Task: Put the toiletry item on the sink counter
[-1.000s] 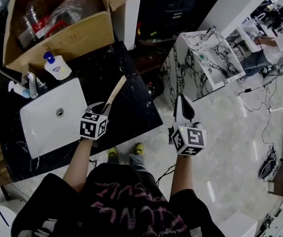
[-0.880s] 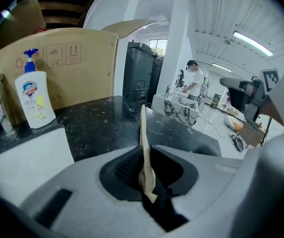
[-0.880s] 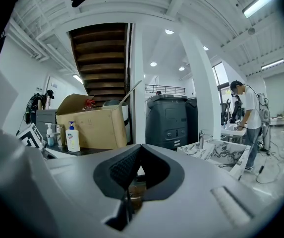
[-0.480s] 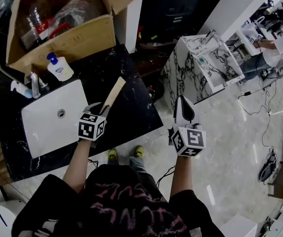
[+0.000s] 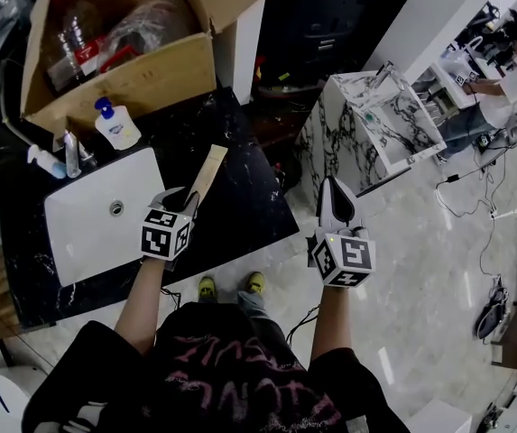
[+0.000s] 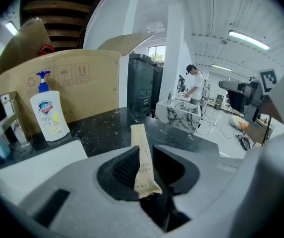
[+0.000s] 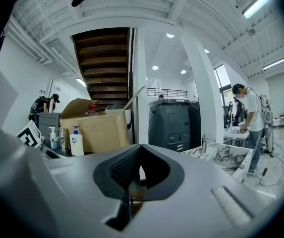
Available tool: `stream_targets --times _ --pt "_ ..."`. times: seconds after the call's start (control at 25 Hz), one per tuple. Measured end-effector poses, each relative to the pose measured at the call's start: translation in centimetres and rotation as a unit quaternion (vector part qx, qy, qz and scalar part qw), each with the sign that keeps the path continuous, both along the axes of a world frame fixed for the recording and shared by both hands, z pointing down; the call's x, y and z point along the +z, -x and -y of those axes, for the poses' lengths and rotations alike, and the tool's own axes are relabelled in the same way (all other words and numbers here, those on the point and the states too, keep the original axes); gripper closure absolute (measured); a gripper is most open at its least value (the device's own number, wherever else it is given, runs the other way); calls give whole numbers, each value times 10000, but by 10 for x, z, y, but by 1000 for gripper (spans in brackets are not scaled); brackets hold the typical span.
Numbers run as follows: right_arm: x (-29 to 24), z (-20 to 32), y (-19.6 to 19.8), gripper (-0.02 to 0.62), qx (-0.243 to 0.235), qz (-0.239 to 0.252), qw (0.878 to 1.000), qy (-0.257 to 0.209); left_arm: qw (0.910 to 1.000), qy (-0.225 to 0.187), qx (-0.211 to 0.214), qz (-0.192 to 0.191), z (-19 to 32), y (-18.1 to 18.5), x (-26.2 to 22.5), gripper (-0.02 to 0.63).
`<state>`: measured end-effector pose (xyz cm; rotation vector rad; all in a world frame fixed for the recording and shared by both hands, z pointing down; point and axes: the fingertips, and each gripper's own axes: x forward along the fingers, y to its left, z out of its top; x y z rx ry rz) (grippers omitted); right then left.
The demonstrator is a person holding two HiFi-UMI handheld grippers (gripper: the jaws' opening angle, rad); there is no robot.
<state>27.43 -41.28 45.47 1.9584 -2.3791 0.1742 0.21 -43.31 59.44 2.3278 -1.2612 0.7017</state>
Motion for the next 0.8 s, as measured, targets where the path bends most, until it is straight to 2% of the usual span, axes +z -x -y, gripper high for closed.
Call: stream_targets --times 0.44,0.8 --pt "-21 -3 4 589 -66 59 9997 -227 9983 -556 -92 -148 3 5 -53 561" --pt "-35 2 12 589 -147 135 9991 -385 9933 -1097 -258 -243 9 18 -101 607"
